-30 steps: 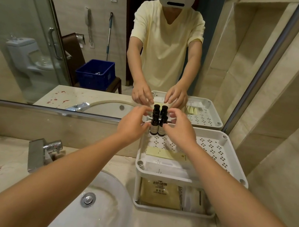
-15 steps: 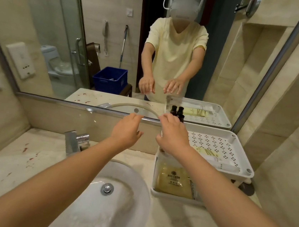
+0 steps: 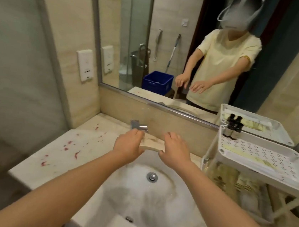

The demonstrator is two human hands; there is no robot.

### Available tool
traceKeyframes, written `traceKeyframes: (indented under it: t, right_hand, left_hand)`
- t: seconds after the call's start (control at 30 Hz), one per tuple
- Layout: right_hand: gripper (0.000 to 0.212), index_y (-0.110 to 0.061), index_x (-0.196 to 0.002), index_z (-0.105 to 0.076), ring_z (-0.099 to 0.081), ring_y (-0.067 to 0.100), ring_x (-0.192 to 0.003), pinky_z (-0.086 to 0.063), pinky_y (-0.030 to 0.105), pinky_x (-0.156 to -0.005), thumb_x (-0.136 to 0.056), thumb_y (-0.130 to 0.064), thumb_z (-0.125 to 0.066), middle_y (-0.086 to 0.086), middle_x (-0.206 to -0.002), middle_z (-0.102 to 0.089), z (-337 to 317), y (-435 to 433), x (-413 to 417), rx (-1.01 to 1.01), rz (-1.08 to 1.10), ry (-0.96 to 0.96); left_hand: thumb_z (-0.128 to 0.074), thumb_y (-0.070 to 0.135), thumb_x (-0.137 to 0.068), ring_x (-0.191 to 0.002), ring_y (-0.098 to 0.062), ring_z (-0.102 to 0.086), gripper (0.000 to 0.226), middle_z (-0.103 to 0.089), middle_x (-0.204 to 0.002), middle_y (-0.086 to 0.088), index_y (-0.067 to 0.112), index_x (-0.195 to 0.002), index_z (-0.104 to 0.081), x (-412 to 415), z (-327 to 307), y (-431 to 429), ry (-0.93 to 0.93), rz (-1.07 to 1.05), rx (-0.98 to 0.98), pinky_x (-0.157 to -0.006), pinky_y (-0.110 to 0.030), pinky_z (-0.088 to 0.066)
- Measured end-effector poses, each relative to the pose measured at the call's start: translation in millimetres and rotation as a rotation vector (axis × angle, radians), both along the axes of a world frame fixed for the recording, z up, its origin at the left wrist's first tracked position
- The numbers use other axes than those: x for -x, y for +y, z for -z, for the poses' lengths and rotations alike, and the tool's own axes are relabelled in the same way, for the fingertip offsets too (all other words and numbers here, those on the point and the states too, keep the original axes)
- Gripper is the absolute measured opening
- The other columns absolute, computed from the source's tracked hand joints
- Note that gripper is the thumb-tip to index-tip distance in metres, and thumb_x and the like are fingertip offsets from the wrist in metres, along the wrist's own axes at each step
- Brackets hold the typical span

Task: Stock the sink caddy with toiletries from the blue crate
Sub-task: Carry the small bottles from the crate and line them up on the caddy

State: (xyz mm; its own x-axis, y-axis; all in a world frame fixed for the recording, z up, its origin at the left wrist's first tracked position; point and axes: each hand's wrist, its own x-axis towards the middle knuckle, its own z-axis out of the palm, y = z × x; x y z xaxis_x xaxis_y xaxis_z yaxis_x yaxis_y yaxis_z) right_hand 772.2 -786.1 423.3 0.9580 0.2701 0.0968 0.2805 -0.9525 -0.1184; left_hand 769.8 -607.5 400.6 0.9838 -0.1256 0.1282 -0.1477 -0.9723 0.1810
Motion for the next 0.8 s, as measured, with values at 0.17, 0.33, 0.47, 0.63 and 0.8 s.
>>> traceKeyframes:
  t: [0.17, 0.33, 0.47, 0.63, 0.8]
  right_hand:
    - [0.049, -0.017, -0.132, -0.046, -0.044, 0.026, -0.122, -0.036, 0.035, -0.098, -0.086, -0.029, -0.057, 0.005, -0.133, -0.049, 15.1, 69.2, 22.6, 0.025, -0.127, 0.022]
    - [0.055, -0.019, -0.14, -0.04, -0.041, 0.025, -0.128, -0.036, 0.036, -0.103, -0.088, -0.029, -0.055, 0.003, -0.139, -0.045, 30.5, 140.5, 49.5, 0.028, -0.26, 0.071]
    - [0.058, -0.019, -0.143, -0.037, -0.041, 0.025, -0.128, -0.034, 0.037, -0.106, -0.088, -0.028, -0.053, 0.003, -0.141, -0.043, 39.1, 193.6, 73.1, 0.041, -0.372, 0.089]
    - [0.058, -0.019, -0.143, -0.037, -0.043, 0.025, -0.125, -0.035, 0.036, -0.104, -0.088, -0.028, -0.053, 0.004, -0.141, -0.043, 49.5, 254.3, 104.4, 0.032, -0.508, 0.097]
    - [0.059, -0.019, -0.142, -0.038, -0.043, 0.025, -0.126, -0.036, 0.036, -0.104, -0.087, -0.029, -0.055, 0.003, -0.14, -0.044, 58.0, 310.1, 138.0, 0.044, -0.654, 0.097]
  left_hand:
    - [-0.058, 0.044, -0.092, -0.121, -0.021, -0.049, 0.056, -0.045, -0.136, 0.001, 0.024, -0.139, -0.037, 46.0, 11.9, 70.1, 0.04, -0.135, -0.03, -0.089, -0.037, -0.044]
    - [-0.055, 0.042, -0.093, -0.122, -0.021, -0.048, 0.057, -0.044, -0.138, 0.001, 0.022, -0.142, -0.034, 95.3, 24.4, 132.1, 0.075, -0.246, -0.024, -0.088, -0.036, -0.045]
    - [-0.055, 0.043, -0.093, -0.121, -0.02, -0.049, 0.055, -0.046, -0.136, 0.002, 0.023, -0.14, -0.036, 136.4, 32.7, 175.4, 0.1, -0.358, -0.016, -0.09, -0.037, -0.044]
    - [-0.057, 0.044, -0.091, -0.122, -0.02, -0.049, 0.058, -0.047, -0.137, 0.002, 0.023, -0.142, -0.037, 187.0, 41.6, 222.2, 0.116, -0.484, -0.019, -0.091, -0.037, -0.046]
    - [-0.059, 0.042, -0.09, -0.122, -0.022, -0.049, 0.059, -0.048, -0.136, 0.001, 0.023, -0.141, -0.038, 238.5, 50.0, 261.7, 0.133, -0.626, -0.011, -0.09, -0.038, -0.045]
